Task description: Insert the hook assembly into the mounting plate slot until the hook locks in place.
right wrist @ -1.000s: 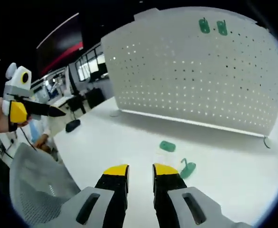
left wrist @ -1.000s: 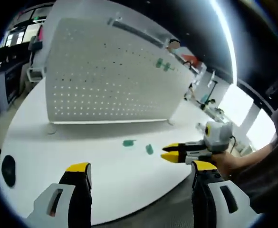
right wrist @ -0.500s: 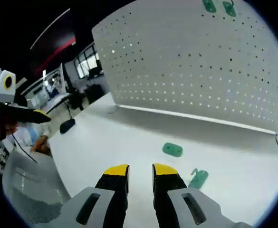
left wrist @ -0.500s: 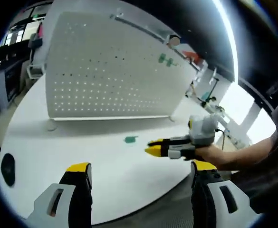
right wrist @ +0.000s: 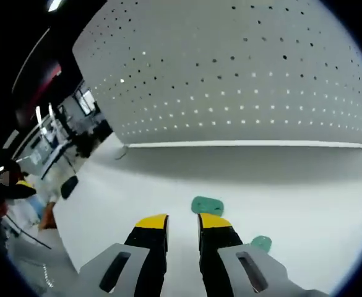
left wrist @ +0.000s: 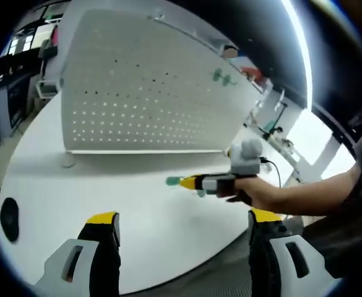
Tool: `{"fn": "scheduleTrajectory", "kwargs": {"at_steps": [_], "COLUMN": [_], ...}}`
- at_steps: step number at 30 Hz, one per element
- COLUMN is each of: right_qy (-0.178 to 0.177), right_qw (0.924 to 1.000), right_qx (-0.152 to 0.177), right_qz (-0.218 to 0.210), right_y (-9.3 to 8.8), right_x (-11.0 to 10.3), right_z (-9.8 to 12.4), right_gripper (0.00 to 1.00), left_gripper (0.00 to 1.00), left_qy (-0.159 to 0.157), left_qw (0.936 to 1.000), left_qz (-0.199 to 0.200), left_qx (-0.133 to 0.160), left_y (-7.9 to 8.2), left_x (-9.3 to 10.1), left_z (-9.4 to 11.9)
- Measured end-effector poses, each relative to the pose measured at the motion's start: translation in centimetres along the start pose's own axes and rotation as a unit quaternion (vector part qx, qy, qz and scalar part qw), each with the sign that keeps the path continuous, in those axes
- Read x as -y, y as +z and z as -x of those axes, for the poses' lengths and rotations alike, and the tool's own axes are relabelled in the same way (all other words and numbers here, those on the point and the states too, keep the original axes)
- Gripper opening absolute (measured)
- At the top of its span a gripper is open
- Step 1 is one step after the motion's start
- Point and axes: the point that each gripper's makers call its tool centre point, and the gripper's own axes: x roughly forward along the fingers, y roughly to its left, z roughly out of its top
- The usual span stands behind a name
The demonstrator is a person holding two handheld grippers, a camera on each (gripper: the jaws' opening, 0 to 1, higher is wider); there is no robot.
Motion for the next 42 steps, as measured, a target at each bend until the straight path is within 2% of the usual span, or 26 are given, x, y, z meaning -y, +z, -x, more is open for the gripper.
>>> {"fn": "scheduleTrajectory", "kwargs": {"at_steps": [8,18,23,35,42], "right_qy": [-0.009,-0.022,-0.031,-0.029,-0.015], "right_qw": [0.9985,0.9973,0.9955,0.9963,0.9988], "right_qx": [-0.003,-0.006,-0.019,-0.037,-0.029], "right_qz": [-0.053,-0.070,-0.088,-0.071,-0.035], "right_y": [0.3,1.2,1.3,1.4,1.8], "right_x": [1.0,2.3,2.8,2.6,1.8], "right_z": [-0.9,-1.6,-2.1,-2.5,-2.3], "right_gripper": [0.17,0.15,0.09,0.06,0.02], "left_gripper": [0.87,0.86,0.86,0.86,0.86], "left_qy": [0.001,0.002,0.004,0.004,0.002], "left_qw": [1.0000,1.0000,1.0000,0.9999,0.9999], "left_qz": [0.003,0.006,0.008,0.012,0.011], "left_qx": [-0.001,-0.004,-0.004,-0.006,-0.006], "left_y": [0.2,0.1,0.0,-0.2,-0.1], "left_x": [-0.3,-0.4,-0.6,-0.7,-0.6], "left_z": [-0.3,-0.4,-0.3,-0.6,-0.8]}}
